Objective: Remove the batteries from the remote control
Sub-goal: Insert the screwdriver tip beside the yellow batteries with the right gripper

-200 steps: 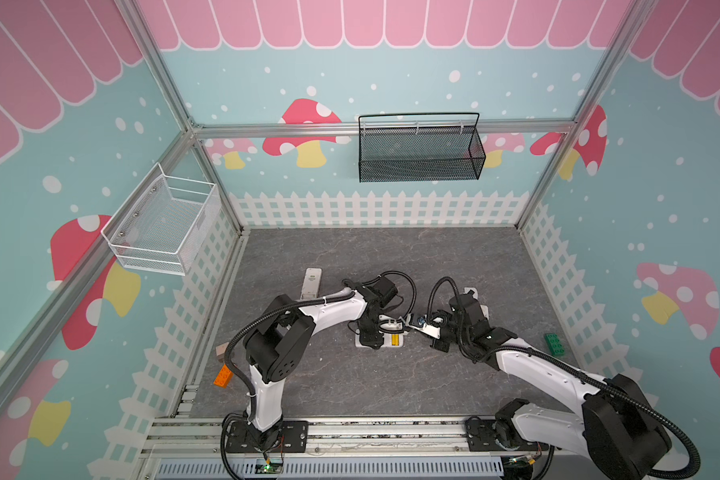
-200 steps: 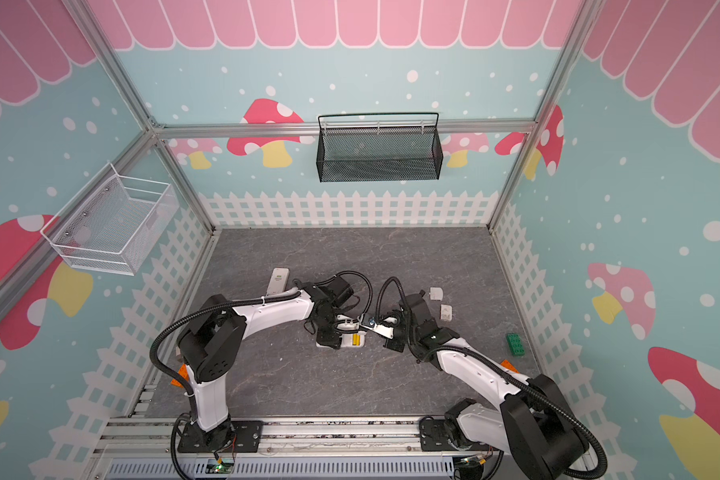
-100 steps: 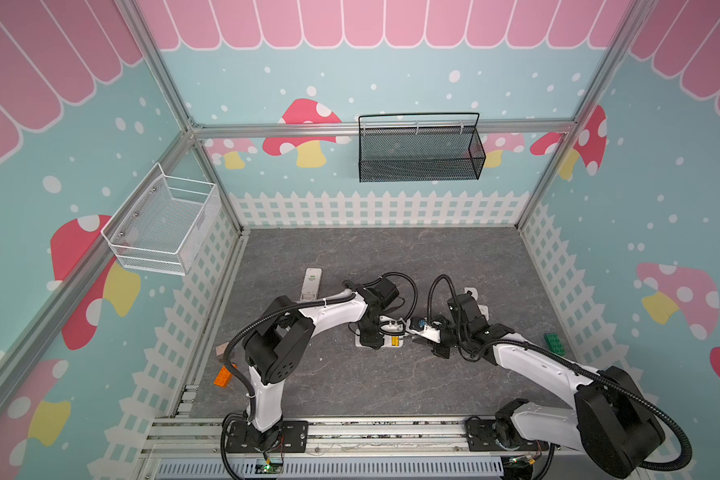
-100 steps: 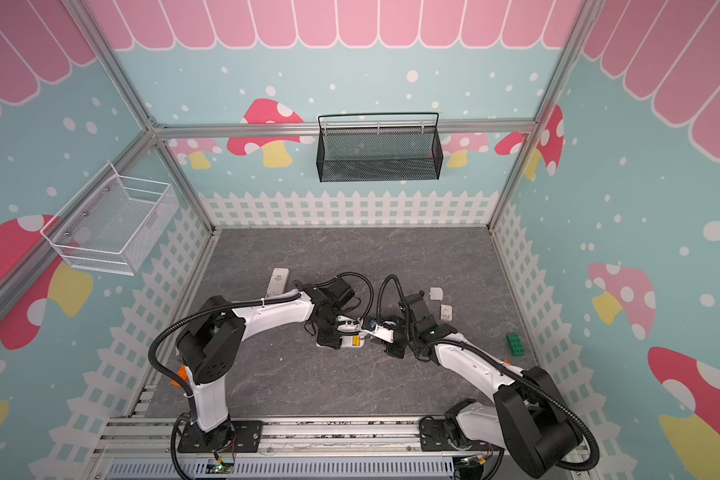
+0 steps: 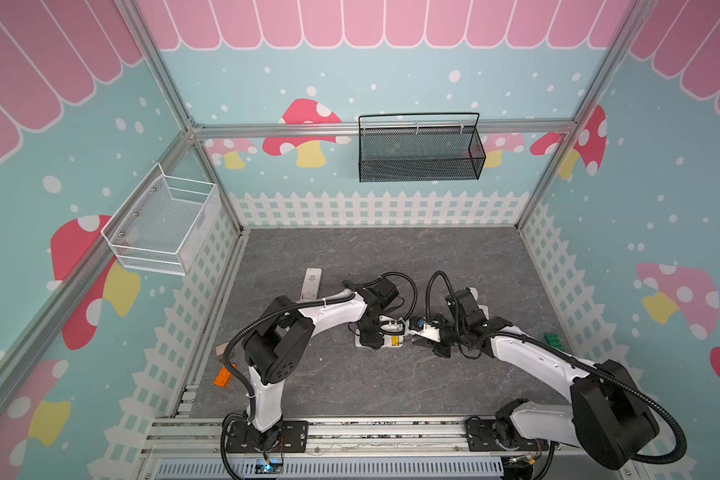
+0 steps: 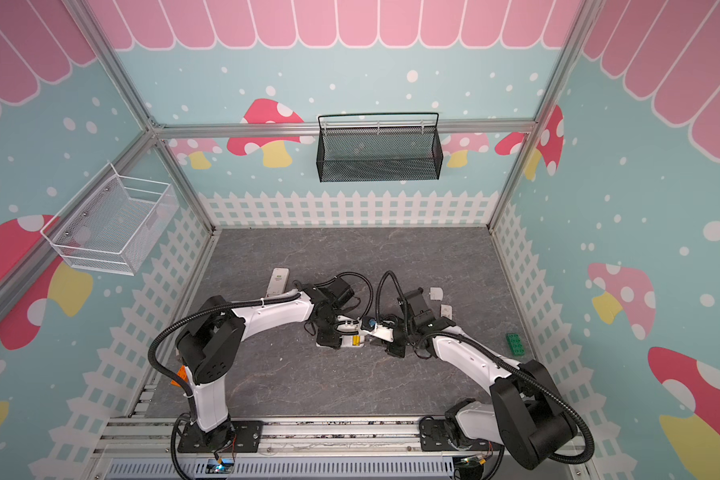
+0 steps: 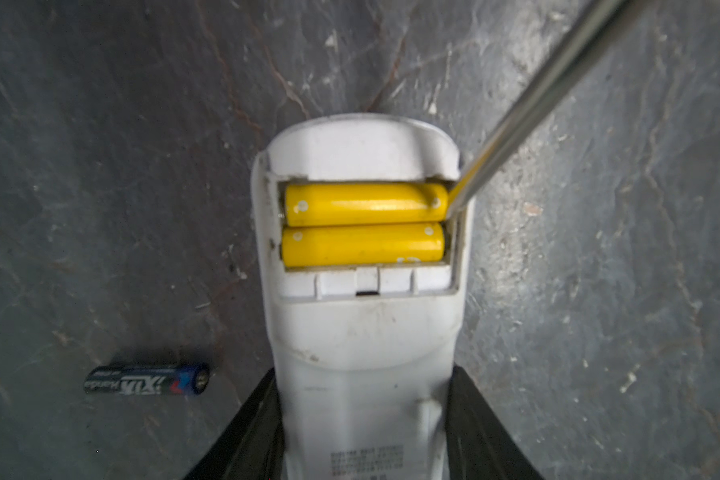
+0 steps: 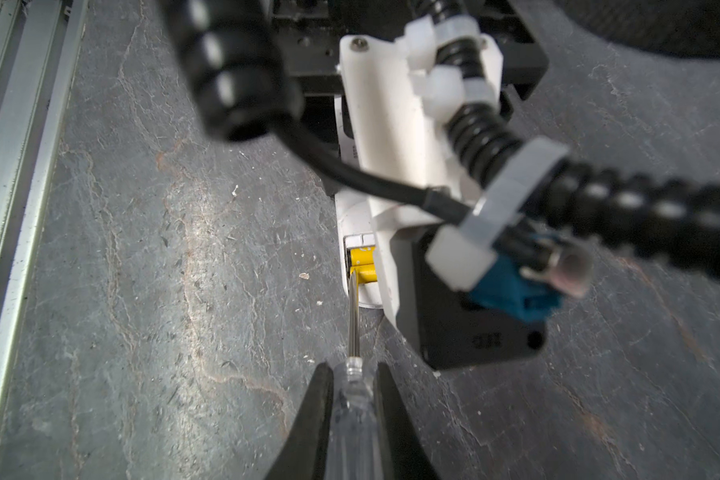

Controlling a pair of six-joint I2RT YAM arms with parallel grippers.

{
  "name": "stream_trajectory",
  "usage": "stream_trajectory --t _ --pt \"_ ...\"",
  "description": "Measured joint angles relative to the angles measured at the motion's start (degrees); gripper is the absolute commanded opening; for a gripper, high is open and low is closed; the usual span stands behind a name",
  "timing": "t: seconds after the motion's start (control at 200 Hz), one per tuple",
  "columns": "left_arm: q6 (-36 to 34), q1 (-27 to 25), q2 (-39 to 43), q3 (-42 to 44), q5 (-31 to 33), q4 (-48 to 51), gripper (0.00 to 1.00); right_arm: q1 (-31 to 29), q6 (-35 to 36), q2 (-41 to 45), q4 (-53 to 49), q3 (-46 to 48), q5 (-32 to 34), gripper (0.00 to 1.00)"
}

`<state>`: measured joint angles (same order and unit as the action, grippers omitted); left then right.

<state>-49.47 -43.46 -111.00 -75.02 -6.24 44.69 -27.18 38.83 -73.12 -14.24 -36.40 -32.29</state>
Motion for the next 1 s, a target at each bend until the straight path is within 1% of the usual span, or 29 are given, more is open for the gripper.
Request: stream_trajectory --t 0.265,0.53,0.761,0.861,0.996 --pt "0.0 0.1 0.0 0.0 -0.2 0.0 0.27 0.2 2.5 -1.0 -0.9 -0.5 0.1 0.00" --pt "0.0 0.2 0.0 0.0 -0.5 -0.1 0.27 0.0 9.0 -2.5 -3.7 -2.8 0.4 0.00" --pt "0.0 0.2 0.0 0.0 -0.5 -0.1 0.27 -1.9 15.0 -2.6 -5.4 -4.2 3.3 0.00" --pt "0.0 0.2 0.0 0.0 -0.5 -0.1 0.27 -3.1 16.2 -1.2 -3.8 -2.8 5.1 0.00" --pt "0.2 0.2 0.0 0.0 -0.4 0.0 0.27 -5.3 16.4 3.2 2.8 2.7 8.5 0.00"
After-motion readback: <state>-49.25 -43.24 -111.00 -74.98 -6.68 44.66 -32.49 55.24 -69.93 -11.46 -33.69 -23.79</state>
